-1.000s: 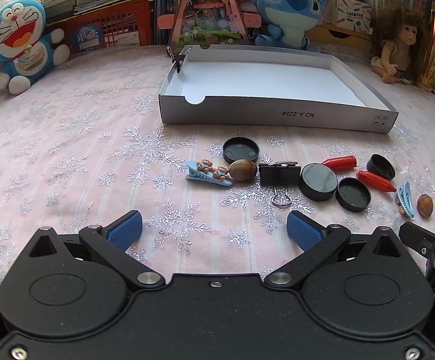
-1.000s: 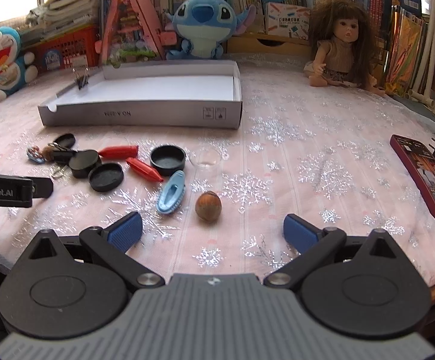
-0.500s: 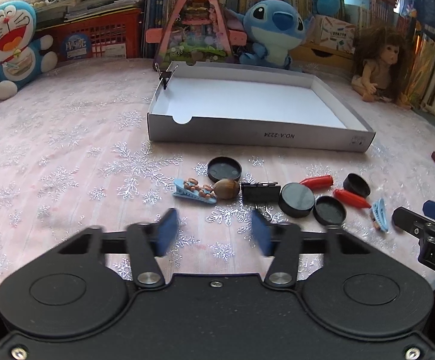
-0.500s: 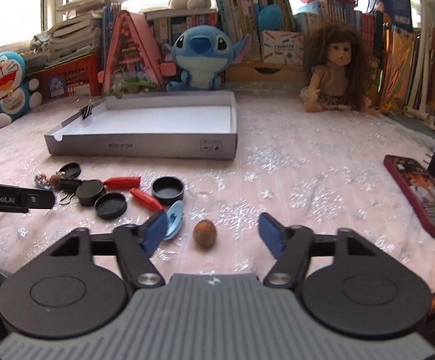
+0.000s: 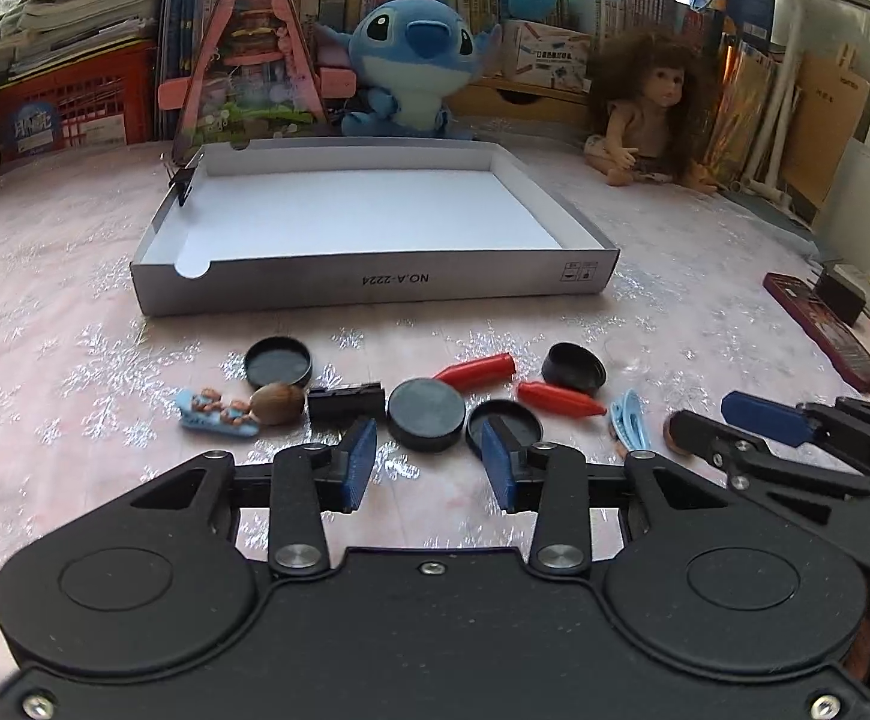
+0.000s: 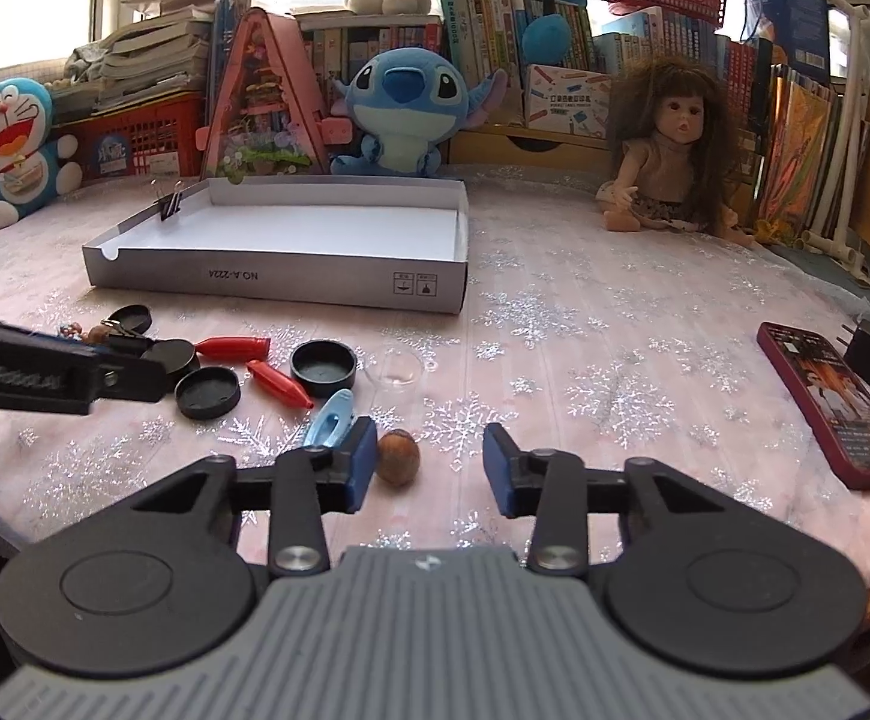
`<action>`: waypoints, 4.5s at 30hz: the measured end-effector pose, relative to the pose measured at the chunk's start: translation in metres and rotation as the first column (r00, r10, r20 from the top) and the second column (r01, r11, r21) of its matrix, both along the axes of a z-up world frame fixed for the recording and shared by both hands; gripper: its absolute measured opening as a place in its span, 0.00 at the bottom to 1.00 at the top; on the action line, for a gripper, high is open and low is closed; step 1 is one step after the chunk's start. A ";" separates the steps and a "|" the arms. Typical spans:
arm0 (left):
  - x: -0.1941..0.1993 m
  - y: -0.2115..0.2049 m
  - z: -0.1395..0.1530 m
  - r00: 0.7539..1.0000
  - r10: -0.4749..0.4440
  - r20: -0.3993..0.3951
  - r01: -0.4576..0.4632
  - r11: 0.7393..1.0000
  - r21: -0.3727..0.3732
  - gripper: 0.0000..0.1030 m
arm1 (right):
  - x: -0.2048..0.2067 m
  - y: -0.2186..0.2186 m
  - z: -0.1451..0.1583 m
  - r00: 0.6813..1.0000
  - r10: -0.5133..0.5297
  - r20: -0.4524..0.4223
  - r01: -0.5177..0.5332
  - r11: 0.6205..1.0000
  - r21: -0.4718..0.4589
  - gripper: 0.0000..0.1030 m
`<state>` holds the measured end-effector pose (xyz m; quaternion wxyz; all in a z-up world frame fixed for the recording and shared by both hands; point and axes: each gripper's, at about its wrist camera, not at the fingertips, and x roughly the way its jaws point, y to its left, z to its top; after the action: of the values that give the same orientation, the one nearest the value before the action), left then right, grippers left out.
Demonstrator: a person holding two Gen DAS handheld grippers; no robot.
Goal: Organize rigid objects
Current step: 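Grasp the black round lid with the left gripper while the right gripper grasps the walnut, then carry the black lid and walnut over the white tray with both grippers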
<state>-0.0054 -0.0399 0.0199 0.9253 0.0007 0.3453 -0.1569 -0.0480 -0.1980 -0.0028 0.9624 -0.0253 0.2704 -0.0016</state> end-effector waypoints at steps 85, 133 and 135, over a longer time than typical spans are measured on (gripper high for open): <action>0.007 0.015 -0.015 0.995 0.082 0.055 -0.086 0.993 0.083 0.29 | 0.008 -0.004 0.002 0.999 0.002 -0.038 -0.001 0.999 0.033 0.21; 0.218 0.024 0.069 0.979 0.094 -0.179 -0.104 0.993 -0.048 0.29 | 0.220 -0.026 0.097 0.959 0.175 -0.223 -0.124 0.967 0.222 0.21; 0.226 0.021 0.058 0.973 0.103 -0.205 -0.113 0.993 -0.037 0.29 | 0.230 -0.020 0.086 0.950 0.179 -0.257 -0.123 0.967 0.222 0.21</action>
<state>0.2209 -0.0187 0.0774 0.8922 -0.0565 0.4335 -0.1137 0.1822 -0.2181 0.0831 0.9102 0.0524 0.3976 0.1035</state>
